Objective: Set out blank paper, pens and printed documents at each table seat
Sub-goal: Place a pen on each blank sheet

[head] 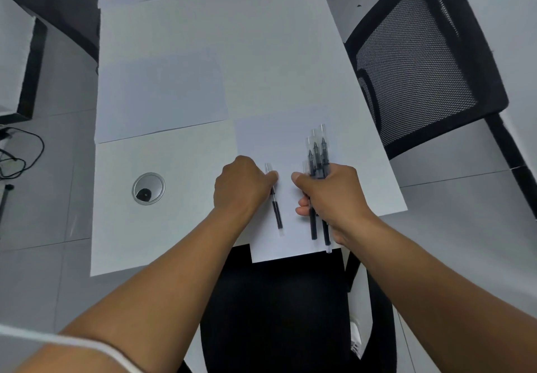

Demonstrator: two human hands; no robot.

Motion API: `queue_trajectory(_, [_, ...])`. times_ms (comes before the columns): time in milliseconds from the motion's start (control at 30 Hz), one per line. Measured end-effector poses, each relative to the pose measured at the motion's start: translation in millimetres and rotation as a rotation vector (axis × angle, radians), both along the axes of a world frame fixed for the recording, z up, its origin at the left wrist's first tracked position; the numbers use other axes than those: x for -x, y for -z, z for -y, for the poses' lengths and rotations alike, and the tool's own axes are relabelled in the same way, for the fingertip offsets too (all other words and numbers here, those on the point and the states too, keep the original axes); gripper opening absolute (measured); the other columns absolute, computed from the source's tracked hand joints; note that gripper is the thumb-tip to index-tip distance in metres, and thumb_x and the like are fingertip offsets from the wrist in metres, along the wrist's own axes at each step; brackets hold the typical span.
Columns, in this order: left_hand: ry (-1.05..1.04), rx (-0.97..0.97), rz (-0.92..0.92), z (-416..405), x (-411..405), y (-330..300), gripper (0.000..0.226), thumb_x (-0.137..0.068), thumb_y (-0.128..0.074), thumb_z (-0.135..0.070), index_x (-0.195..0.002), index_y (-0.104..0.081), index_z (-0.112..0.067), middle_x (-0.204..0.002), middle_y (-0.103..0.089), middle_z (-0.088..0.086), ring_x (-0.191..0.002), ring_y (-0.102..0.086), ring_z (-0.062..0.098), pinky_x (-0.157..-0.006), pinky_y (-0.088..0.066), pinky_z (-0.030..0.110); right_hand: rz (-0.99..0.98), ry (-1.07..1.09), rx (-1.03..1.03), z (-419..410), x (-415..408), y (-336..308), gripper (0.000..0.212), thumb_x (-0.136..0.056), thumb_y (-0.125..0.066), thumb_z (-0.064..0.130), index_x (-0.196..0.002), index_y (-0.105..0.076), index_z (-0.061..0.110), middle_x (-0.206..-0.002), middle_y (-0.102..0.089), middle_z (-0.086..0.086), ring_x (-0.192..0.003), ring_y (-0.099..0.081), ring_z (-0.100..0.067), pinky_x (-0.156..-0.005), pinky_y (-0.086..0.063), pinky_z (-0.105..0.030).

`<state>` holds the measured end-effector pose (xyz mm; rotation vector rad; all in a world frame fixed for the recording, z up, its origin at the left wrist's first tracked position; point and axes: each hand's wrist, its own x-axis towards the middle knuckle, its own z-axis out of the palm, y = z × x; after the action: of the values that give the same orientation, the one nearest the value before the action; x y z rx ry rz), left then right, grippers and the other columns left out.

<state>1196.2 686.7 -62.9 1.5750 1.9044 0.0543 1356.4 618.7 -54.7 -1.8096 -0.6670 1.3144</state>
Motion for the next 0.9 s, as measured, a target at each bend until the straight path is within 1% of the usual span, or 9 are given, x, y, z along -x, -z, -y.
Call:
queue_trajectory(67, [-0.001,-0.005,0.002,1,1,1,0.04,-0.087,-0.074,-0.047,-0.081,-0.073,-0.006,-0.076,-0.074,0.004,-0.072,-0.07,0.027,-0.059,-0.047,0.032,0.0,-0.001,0.003,0,0,1,0.02,-0.085,-0.084,0.027,-0.082,-0.07,0.013,-0.058,-0.063,0.007,-0.053,-0.067,-0.019,-0.065,-0.069,-0.045])
queue_trajectory(300, [0.006,-0.02,0.011,2,3,3,0.043,-0.087,-0.078,-0.048,-0.08,-0.073,-0.006,-0.074,-0.074,0.004,-0.071,-0.071,0.026,-0.055,-0.041,0.03,0.001,-0.001,0.0,-1,2,2,0.02,-0.085,-0.084,0.027,-0.081,-0.07,0.014,-0.058,-0.063,0.007,-0.054,-0.067,-0.019,-0.065,-0.068,-0.044])
queue_trajectory(500, [-0.007,-0.022,0.035,4,4,-1,0.047,-0.086,-0.081,-0.05,-0.08,-0.072,-0.004,-0.072,-0.072,0.004,-0.067,-0.069,0.026,-0.055,-0.039,0.031,-0.016,0.007,0.0,0,1,-1,0.021,-0.085,-0.085,0.026,-0.081,-0.07,0.013,-0.062,-0.063,0.005,-0.056,-0.066,-0.021,-0.066,-0.069,-0.047])
queue_trajectory(567, [-0.015,-0.015,0.048,5,5,-4,0.047,-0.086,-0.081,-0.05,-0.08,-0.071,-0.004,-0.073,-0.073,0.005,-0.07,-0.07,0.028,-0.055,-0.04,0.031,-0.016,0.008,-0.001,1,1,-3,0.021,-0.086,-0.086,0.026,-0.082,-0.07,0.012,-0.062,-0.063,0.005,-0.055,-0.067,-0.021,-0.068,-0.069,-0.049])
queue_trajectory(667, [-0.017,-0.021,0.069,9,7,-10,0.048,-0.087,-0.081,-0.048,-0.075,-0.069,-0.003,-0.07,-0.072,0.007,-0.069,-0.069,0.03,-0.056,-0.044,0.033,-0.012,0.004,-0.007,1,3,-7,0.021,-0.088,-0.086,0.024,-0.085,-0.071,0.01,-0.061,-0.063,0.006,-0.055,-0.067,-0.019,-0.068,-0.069,-0.05])
queue_trajectory(767, [-0.025,-0.039,0.083,14,11,-17,0.046,-0.088,-0.08,-0.045,-0.081,-0.073,0.0,-0.077,-0.077,0.009,-0.075,-0.073,0.03,-0.06,-0.049,0.031,-0.018,0.002,-0.021,2,4,-14,0.02,-0.089,-0.086,0.023,-0.086,-0.072,0.009,-0.059,-0.063,0.008,-0.054,-0.065,-0.018,-0.068,-0.069,-0.05])
queue_trajectory(833, [-0.023,-0.043,0.087,17,15,-22,0.047,-0.089,-0.08,-0.045,-0.08,-0.073,0.001,-0.08,-0.079,0.011,-0.076,-0.074,0.031,-0.063,-0.052,0.033,-0.015,0.002,-0.029,2,5,-18,0.02,-0.088,-0.086,0.022,-0.087,-0.072,0.008,-0.059,-0.063,0.009,-0.054,-0.064,-0.017,-0.067,-0.069,-0.048])
queue_trajectory(900, [-0.014,-0.053,0.095,18,18,-27,0.044,-0.091,-0.08,-0.045,-0.077,-0.071,-0.004,-0.084,-0.079,0.014,-0.079,-0.075,0.034,-0.065,-0.054,0.036,-0.016,0.003,-0.039,3,6,-23,0.019,-0.088,-0.086,0.021,-0.087,-0.072,0.008,-0.059,-0.063,0.009,-0.054,-0.063,-0.017,-0.065,-0.069,-0.047])
